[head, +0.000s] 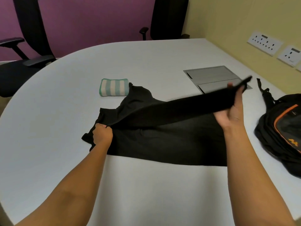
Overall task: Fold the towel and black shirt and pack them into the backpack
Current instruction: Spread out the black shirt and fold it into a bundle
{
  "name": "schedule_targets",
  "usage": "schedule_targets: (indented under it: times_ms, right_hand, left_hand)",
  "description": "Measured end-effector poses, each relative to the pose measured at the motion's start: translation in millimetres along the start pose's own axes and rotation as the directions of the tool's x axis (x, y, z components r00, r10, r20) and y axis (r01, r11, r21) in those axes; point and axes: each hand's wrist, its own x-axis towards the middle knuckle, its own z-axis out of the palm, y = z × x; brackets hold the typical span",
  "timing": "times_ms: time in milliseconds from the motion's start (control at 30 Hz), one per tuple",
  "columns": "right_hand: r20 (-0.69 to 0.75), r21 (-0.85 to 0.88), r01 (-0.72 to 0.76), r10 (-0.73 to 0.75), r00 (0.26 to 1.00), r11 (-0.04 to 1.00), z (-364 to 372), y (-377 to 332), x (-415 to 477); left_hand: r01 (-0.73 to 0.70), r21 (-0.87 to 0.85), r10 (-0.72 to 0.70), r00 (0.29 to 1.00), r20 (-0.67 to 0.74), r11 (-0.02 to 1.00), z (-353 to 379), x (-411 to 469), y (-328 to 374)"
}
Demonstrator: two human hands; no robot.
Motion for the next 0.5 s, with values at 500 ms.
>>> schedule_targets:
  times_ms: [500]
  right_hand:
    - [-0.584, -0.785, -0.545, -0.06, 0.809, 0.294, -157.3, 80.6, -50.6]
  left_hand:
    - [-0.244, 0.6, 0.24, 0.967, 0.088, 0.762, -0.9, -14.4, 42.9]
